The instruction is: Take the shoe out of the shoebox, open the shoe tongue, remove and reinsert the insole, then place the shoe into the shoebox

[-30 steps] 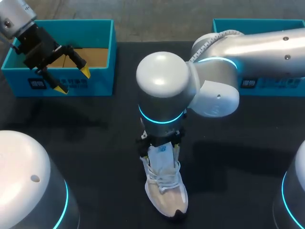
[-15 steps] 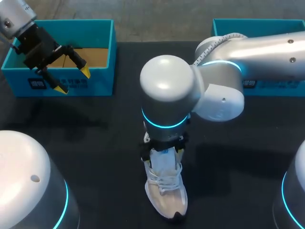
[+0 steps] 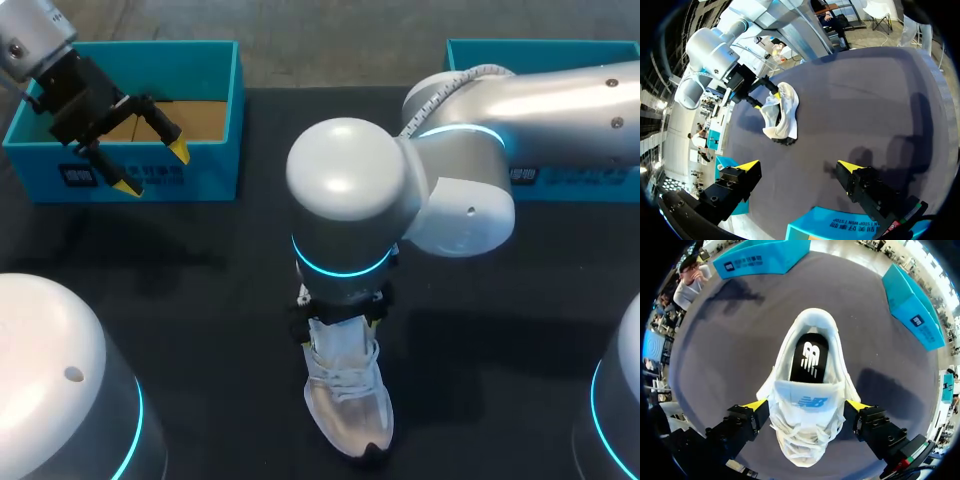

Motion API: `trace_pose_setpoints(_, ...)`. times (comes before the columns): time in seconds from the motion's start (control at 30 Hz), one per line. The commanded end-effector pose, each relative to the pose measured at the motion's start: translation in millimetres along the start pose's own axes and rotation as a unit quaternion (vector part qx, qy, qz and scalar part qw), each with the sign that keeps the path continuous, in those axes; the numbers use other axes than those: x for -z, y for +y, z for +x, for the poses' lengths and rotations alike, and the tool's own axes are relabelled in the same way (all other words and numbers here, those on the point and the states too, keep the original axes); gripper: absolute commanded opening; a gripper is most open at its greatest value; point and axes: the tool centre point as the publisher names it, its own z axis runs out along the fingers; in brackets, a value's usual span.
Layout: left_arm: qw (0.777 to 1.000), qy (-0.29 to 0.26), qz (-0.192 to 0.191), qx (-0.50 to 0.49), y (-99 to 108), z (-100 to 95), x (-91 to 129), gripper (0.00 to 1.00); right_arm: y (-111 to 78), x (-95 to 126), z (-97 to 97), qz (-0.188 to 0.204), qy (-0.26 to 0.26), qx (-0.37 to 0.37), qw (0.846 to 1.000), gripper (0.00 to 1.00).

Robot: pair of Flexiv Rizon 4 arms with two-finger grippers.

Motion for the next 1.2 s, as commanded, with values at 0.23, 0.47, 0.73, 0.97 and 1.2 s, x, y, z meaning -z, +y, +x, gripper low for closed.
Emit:
trace_pose_setpoints(0.23,1.0,0.001,-0.001,0.0,-0.8,0.1,0.2,1.0,-3.8,31.9,13.3,-0.019,-0.012,-0.002,1.0,0.81)
trace_pose_setpoints(0.47,1.0,0.001,-0.001,0.0,-0.8,0.1,0.2,1.0,-3.4,38.1,16.9,-0.023,-0.011,0.005,1.0,0.48)
trace_pose_setpoints(0.73,1.0,0.001,-0.001,0.0,-0.8,0.1,0.2,1.0,-8.3,18.8,5.2,-0.015,-0.001,0.001,1.0,0.44)
trace_pose_setpoints(0.97,1.0,0.001,-0.001,0.0,-0.8,0.1,0.2,1.0,-2.4,7.0,-2.2,-0.015,0.003,0.003,1.0,0.44)
trace_pose_setpoints(1.2,1.0,0.001,-0.001,0.0,-0.8,0.1,0.2,1.0,8.0,-4.6,-9.0,-0.014,0.005,0.01,1.0,0.36)
